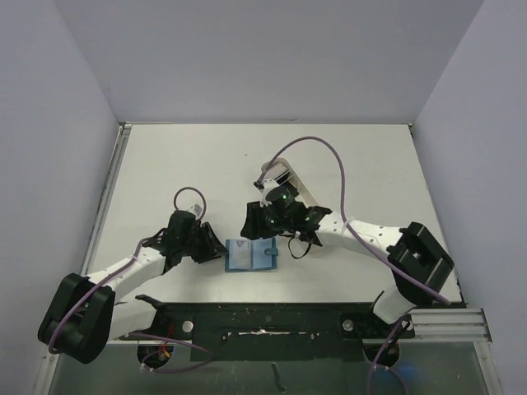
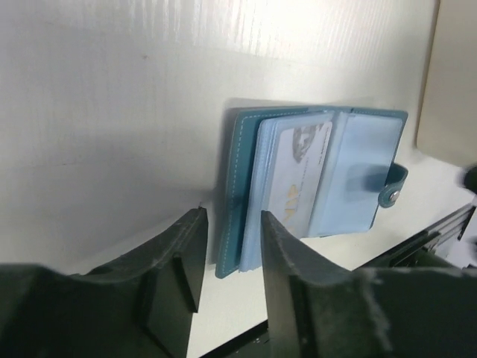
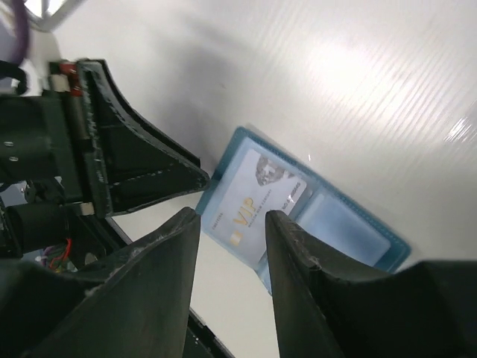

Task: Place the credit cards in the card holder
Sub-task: Insert the credit card into the card holder, then pick up the credit card from the storage box.

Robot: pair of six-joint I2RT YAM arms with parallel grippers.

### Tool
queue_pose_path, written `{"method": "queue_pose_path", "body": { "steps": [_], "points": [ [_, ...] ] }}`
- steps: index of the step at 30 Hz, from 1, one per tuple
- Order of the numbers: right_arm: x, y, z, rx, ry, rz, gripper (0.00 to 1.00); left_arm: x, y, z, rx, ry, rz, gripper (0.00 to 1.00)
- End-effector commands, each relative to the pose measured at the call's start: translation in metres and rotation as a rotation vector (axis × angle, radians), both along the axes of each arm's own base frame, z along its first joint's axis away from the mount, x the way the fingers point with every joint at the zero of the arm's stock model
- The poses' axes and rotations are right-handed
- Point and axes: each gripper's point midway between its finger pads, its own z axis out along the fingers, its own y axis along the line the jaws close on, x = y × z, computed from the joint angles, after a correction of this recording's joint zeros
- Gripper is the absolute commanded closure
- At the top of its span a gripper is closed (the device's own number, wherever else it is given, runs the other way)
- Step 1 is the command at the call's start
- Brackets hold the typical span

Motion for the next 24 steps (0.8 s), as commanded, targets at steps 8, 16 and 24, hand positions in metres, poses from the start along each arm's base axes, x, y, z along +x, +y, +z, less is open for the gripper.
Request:
{"method": "queue_pose_path", "body": {
  "steps": [8, 16, 24],
  "points": [
    [0.077, -0.041, 0.127, -0.057, -0.416, 0.046, 0.58, 0.047, -0.007, 0.074, 0.025, -0.155, 0.007, 0.61],
    [0.133, -0.079, 0.150, -0.262, -0.706, 0.099, 0.57, 0.049, -0.033, 0.095, -0.074, -0.198, -0.150, 0.45],
    [0.172, -0.128, 0.140, -0.442, -0.803, 0.252, 0.57, 0.033, -0.029, 0.108, -0.035, -0.244, -0.285, 0.36]
  ]
}}
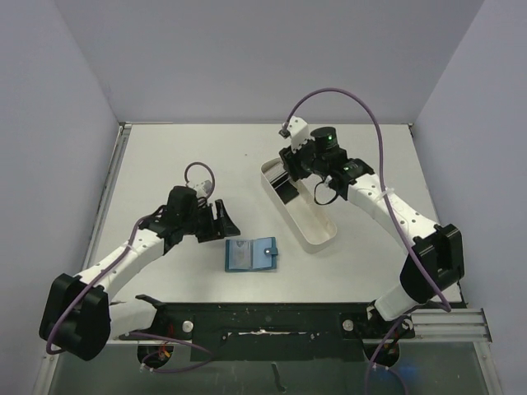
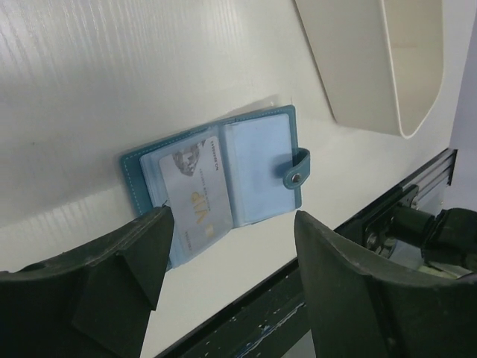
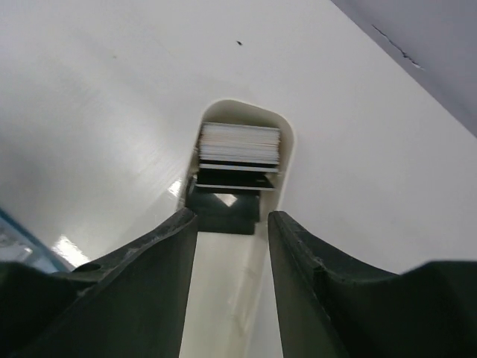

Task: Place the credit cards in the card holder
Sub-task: Pick up the credit card from the storage box.

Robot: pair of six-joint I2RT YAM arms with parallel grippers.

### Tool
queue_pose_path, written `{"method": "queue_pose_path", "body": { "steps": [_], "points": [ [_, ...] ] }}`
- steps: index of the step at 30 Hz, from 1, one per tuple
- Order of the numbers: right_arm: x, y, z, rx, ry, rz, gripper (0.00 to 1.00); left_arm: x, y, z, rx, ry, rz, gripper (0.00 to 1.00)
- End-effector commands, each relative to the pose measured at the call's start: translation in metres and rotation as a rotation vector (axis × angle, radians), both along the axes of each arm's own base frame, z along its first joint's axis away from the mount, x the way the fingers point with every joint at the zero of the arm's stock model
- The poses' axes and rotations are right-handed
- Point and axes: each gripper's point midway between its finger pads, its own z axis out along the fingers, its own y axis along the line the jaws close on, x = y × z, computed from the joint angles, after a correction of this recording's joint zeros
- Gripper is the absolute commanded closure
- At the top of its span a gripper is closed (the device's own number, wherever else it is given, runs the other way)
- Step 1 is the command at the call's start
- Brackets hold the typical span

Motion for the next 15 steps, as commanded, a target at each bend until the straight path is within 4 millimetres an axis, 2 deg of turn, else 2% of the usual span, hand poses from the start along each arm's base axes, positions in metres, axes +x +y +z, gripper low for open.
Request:
{"method": "queue_pose_path", "body": {
  "steps": [1, 4, 8, 12, 15],
  "points": [
    [0.018, -0.024, 0.006, -0.190, -0.158, 0.137, 0.57, -0.001, 0.000, 0.031, 0.014, -0.113, -0.114, 0.36],
    [0.024, -0.038, -0.008, -0.276, -0.212, 0.225, 0.62, -0.002, 0.007, 0.036, 0.052, -0.142, -0.115, 0.36],
    [0.031, -0.052, -0.026, -0.363, -0.241, 0.317, 0.76, -0.002, 0.007, 0.044, 0.037, -0.184, -0.123, 0.36],
    [0.030, -0.048, -0.039, -0.410, -0.288, 0.415, 0.78, -0.002, 0.012, 0.045, 0.052, -0.187, -0.111, 0.35],
    [0.027, -0.035, -0.051, -0.400, -0.300, 0.515, 0.78, -0.001, 0.015, 0.049, 0.050, -0.204, -0.103, 0.35]
  ]
}}
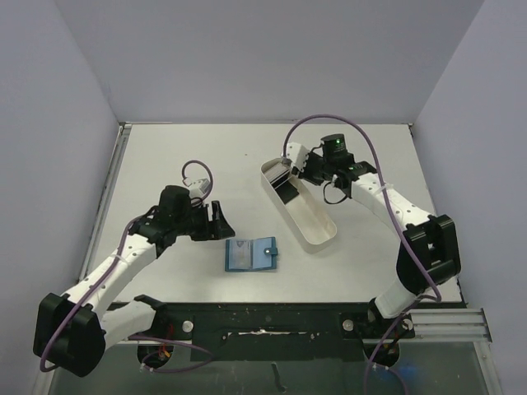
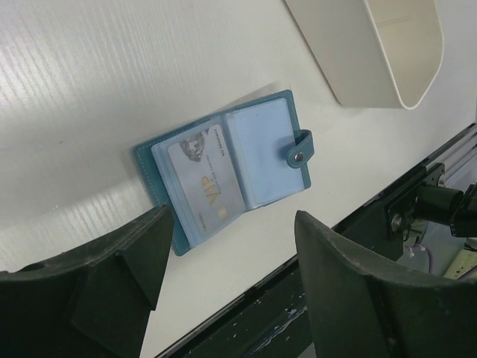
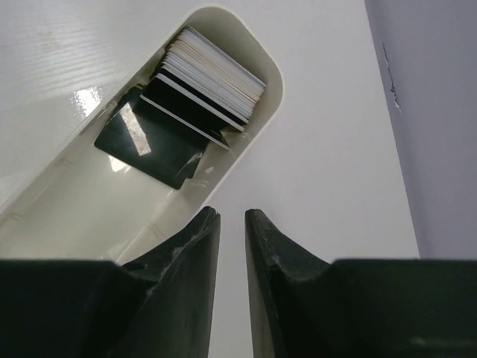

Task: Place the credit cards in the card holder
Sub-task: Pick up the credit card from the storage box.

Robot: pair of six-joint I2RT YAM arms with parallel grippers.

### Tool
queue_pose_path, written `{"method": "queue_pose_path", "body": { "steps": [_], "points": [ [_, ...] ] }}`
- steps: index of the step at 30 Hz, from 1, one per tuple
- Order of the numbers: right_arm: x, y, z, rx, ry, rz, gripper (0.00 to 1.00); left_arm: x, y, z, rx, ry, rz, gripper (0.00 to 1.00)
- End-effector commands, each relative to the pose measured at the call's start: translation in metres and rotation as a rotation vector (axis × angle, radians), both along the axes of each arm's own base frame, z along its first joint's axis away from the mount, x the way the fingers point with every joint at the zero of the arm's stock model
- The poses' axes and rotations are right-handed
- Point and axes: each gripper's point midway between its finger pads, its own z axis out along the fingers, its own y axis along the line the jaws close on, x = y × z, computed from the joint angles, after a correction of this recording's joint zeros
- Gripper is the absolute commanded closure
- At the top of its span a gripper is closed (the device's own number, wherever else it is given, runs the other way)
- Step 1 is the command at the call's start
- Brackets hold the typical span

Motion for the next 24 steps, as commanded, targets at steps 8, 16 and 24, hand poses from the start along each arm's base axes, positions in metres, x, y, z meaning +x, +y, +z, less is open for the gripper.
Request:
{"method": "queue_pose_path", "body": {
  "steps": [8, 16, 24],
  "points": [
    [0.018, 0.038, -0.033, -0.046, -0.081, 0.287, 0.79, 0.016, 0.016, 0.039, 0.005, -0.153, 0.063, 0.35],
    [0.035, 0.046, -0.052, -0.113, -0.137, 0.309, 0.69, 0.016, 0.017, 0.041, 0.002, -0.161, 0.063, 0.35],
    [0.050, 0.049, -0.054, -0.168, -0.207, 0.311, 0.54, 0.016, 0.017, 0.042, 0.001, -0.161, 0.064, 0.35]
  ]
}}
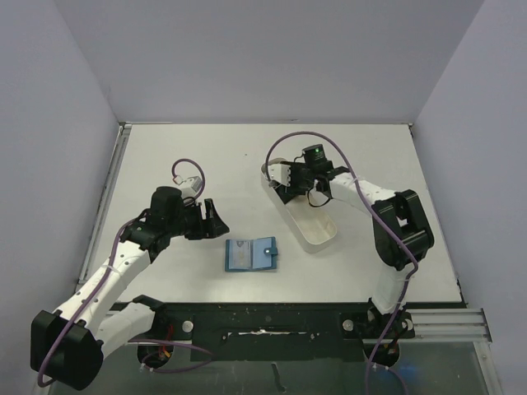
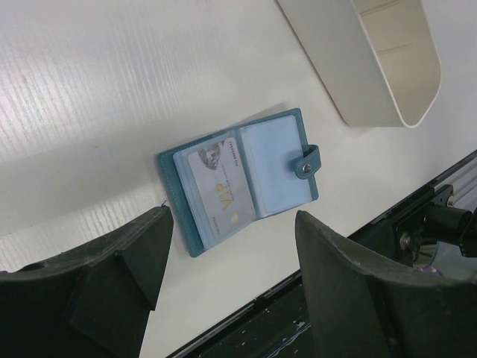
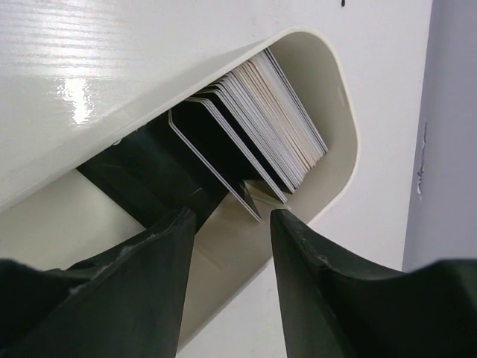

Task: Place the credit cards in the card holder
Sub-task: Pick up the credit card from the storage box.

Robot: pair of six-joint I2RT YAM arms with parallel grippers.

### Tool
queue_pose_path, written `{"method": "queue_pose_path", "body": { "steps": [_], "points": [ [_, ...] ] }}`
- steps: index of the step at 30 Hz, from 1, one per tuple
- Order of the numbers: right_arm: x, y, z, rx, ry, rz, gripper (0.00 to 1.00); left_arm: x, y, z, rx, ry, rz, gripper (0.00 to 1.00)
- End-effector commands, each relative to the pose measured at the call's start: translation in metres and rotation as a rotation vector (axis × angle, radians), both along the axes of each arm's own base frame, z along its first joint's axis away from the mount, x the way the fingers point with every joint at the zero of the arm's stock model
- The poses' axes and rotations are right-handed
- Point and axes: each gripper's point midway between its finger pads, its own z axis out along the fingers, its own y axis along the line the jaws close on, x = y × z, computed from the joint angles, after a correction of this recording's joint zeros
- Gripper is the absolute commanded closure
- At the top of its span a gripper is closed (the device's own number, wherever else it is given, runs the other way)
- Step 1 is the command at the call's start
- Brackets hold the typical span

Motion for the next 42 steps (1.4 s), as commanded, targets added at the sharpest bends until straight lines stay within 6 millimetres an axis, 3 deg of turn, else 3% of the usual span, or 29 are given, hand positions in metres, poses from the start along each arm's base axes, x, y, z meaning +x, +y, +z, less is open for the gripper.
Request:
{"method": "queue_pose_path", "body": {
  "steps": [1, 16, 23, 42],
  "points": [
    [0.027, 0.013, 0.032, 0.012, -0.158, 0.028, 0.51, 0.011, -0.001, 0.026, -0.021, -0.083, -0.003, 0.35],
    [0.039, 0.022, 0.023, -0.029, -0.189, 0.090, 0.39, 0.010, -0.002, 0.030, -0.036, -0.091, -0.012, 0.35],
    [0.050, 0.025, 0.029, -0.008, -0.251, 0.083, 0.39, 0.010, -0.002, 0.031, -0.038, -0.094, -0.012, 0.34],
    [0.058, 0.031, 0.017, -0.032, -0.253, 0.122, 0.39, 0.010, -0.002, 0.031, -0.041, -0.095, -0.012, 0.34]
  ]
}}
